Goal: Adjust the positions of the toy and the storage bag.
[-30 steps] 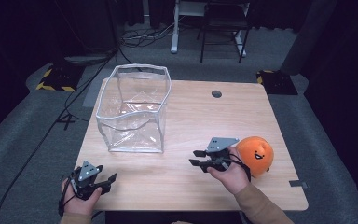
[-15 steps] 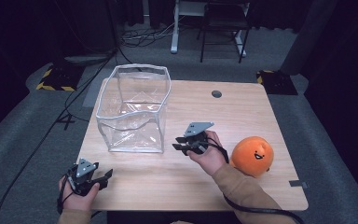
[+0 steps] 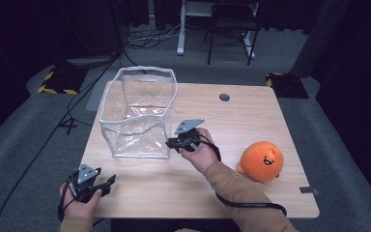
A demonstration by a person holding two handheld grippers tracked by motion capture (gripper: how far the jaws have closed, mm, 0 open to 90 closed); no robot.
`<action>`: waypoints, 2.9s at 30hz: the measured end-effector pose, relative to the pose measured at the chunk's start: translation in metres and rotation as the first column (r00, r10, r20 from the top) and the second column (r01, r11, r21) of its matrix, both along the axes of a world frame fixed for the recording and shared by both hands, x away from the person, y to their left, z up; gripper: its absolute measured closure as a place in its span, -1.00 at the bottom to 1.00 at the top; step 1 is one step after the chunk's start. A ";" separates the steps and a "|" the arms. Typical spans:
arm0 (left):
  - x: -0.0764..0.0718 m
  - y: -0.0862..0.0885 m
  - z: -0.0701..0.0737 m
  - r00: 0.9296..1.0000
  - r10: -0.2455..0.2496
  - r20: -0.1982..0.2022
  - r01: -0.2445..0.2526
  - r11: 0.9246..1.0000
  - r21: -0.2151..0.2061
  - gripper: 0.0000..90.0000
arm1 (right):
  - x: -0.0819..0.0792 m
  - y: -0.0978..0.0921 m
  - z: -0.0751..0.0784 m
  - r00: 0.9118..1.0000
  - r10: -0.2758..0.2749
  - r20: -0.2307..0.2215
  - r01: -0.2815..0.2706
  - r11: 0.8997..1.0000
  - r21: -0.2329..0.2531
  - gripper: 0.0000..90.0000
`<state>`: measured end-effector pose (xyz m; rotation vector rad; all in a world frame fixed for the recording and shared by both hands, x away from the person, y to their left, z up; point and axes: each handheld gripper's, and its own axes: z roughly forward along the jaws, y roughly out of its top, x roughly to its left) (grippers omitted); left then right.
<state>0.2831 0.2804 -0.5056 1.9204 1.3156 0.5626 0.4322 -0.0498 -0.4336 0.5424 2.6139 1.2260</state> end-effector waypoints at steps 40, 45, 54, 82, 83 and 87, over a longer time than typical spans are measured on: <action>-0.011 -0.099 0.023 0.911 -0.412 -0.003 0.412 0.909 0.070 0.41 | -0.121 -0.146 0.002 0.984 -0.116 -0.136 0.122 0.992 0.033 0.95; -0.025 -0.114 0.026 0.877 -0.481 -0.013 0.481 0.876 0.043 0.41 | -0.137 -0.162 0.001 0.980 -0.136 -0.149 0.144 0.989 0.044 0.95; -0.039 -0.136 0.025 0.837 -0.547 -0.018 0.547 0.836 0.055 0.36 | -0.166 -0.190 0.000 0.970 -0.177 -0.169 0.189 0.980 0.057 0.95; -0.040 -0.125 0.028 0.842 -0.538 -0.030 0.539 0.842 0.026 -0.06 | -0.181 -0.216 0.013 0.958 -0.207 -0.200 0.208 0.978 -0.014 0.45; -0.039 -0.122 0.029 0.848 -0.529 -0.028 0.530 0.847 0.031 -0.07 | -0.180 -0.218 0.015 0.959 -0.206 -0.193 0.207 0.978 -0.014 0.42; -0.032 -0.109 0.030 0.868 -0.496 -0.024 0.497 0.868 0.021 -0.13 | -0.174 -0.225 0.021 0.959 -0.214 -0.188 0.215 0.976 -0.017 0.32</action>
